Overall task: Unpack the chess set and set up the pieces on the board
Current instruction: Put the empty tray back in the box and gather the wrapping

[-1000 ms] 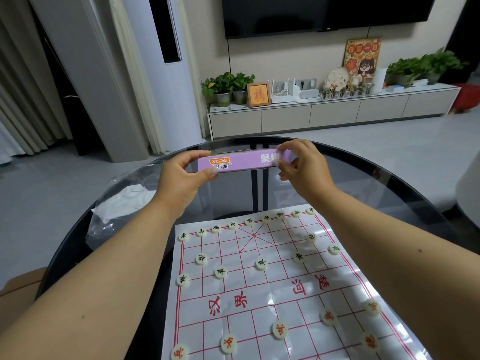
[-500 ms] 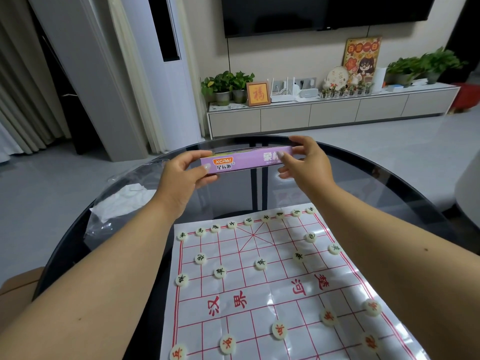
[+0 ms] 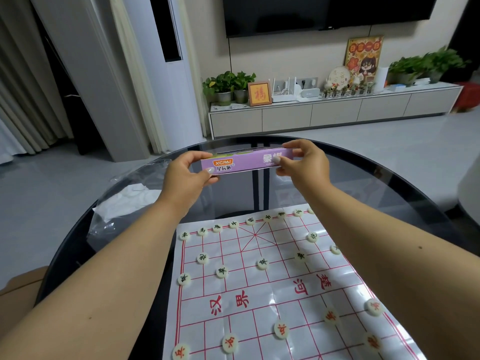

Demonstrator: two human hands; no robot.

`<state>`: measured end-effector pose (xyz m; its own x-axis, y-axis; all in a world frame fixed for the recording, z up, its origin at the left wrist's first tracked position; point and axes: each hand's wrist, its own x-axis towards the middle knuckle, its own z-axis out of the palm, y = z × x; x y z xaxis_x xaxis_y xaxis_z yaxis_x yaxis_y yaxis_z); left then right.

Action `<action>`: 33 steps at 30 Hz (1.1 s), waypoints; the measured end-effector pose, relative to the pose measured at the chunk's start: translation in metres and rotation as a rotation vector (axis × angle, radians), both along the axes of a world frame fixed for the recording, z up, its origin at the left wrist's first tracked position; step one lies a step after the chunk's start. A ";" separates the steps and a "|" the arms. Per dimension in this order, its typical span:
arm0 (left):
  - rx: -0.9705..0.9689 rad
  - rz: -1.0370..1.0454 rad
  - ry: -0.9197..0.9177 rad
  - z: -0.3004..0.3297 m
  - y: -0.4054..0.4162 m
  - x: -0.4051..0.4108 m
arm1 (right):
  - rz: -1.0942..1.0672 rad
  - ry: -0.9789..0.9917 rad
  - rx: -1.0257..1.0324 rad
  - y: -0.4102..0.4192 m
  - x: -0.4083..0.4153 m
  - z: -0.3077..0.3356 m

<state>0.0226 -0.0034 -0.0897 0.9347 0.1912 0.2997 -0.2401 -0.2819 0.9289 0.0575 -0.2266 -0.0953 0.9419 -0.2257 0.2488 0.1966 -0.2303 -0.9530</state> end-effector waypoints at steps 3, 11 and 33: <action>-0.060 -0.023 0.039 0.000 0.003 0.003 | 0.035 0.009 -0.020 -0.001 0.000 0.003; -0.017 0.056 0.151 -0.002 0.001 0.013 | -0.021 0.065 -0.145 0.006 -0.001 -0.003; -0.278 -0.213 0.461 0.022 -0.150 0.005 | -0.255 0.245 0.435 -0.113 -0.039 0.002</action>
